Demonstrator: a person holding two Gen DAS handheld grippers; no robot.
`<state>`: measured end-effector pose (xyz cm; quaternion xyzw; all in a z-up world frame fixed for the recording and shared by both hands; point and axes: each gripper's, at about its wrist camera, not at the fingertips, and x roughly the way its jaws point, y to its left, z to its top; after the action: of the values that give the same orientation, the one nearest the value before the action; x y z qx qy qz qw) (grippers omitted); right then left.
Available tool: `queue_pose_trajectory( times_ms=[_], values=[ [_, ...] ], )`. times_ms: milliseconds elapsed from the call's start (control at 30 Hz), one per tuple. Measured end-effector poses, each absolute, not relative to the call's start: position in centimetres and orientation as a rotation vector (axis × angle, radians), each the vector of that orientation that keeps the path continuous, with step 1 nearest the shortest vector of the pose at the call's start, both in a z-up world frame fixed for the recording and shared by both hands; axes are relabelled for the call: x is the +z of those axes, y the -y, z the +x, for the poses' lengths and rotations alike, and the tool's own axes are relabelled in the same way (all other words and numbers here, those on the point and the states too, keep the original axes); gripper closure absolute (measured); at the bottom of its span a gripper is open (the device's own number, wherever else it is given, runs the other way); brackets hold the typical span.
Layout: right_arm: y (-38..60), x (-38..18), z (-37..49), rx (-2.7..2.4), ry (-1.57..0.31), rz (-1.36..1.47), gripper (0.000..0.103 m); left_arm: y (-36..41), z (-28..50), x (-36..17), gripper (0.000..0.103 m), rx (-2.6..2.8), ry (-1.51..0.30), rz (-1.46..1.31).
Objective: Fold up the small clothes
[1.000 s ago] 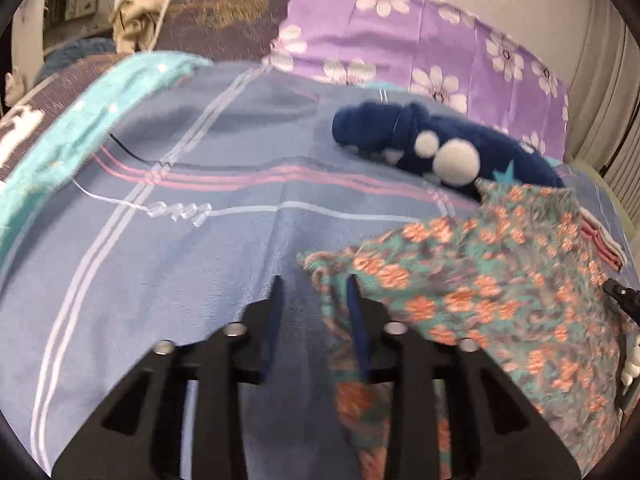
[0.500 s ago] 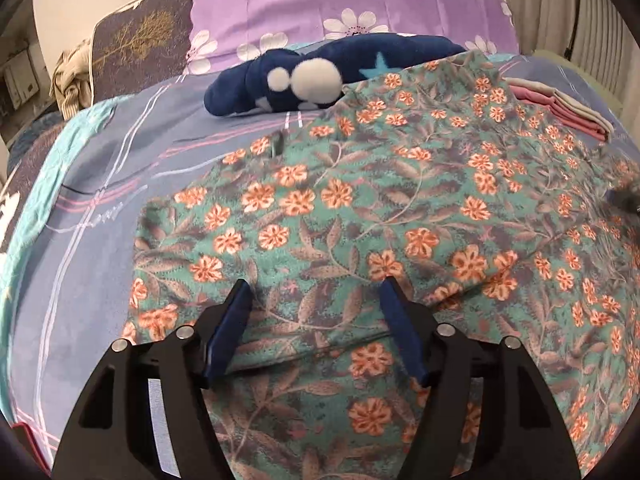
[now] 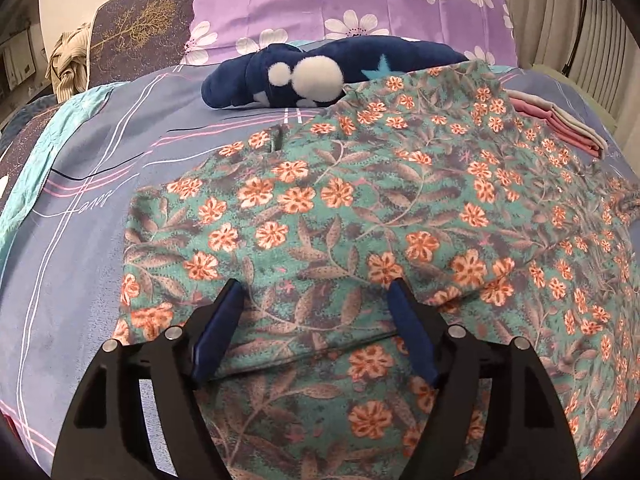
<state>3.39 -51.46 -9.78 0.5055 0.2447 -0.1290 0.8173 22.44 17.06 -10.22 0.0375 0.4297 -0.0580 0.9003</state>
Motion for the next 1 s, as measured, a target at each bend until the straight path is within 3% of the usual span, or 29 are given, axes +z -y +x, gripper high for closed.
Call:
queue_pose_trajectory(
  times_ms=[67,167,200,233,267,500,667,867,1000],
  values=[
    [52.0,-10.3,3.7,-0.228,-0.453,1.124,0.038,-17.0,22.4,-10.2,0.026,-0.113,-0.887,0.086],
    [52.2,-10.1,5.3,-0.277,-0.464,1.052,0.039,-17.0,22.3,-10.3,0.025,-0.109,-0.884,0.09],
    [52.0,-9.8,6.0,-0.314,-0.487,1.014,0.05,-17.0,22.3,-10.3,0.025,-0.108,-0.884,0.09],
    [52.4,-9.6,6.2,-0.334,-0.507,0.99,0.076,-17.0,22.4,-10.3,0.025,-0.109,-0.883,0.089],
    [52.0,-9.5,6.8,-0.324,-0.529,0.986,0.095,-17.0,22.3,-10.3,0.025,-0.109,-0.882,0.087],
    [44.0,-3.0,12.2,-0.132,-0.421,0.875,0.095,-17.0,22.3,-10.2,0.025,-0.106,-0.88,0.092],
    [28.8,1.4,19.4,0.256,-0.474,0.735,0.095,-17.0,22.3,-10.3,0.025,-0.106,-0.879,0.092],
    [9.8,-2.6,24.1,0.579,-0.725,0.493,0.095,-17.1,22.3,-10.2,0.025,-0.114,-0.878,0.079],
    [5.8,-8.1,24.2,0.603,-0.892,0.363,0.091,-17.3,22.4,-10.1,0.024,-0.129,-0.876,0.057]
  ],
)
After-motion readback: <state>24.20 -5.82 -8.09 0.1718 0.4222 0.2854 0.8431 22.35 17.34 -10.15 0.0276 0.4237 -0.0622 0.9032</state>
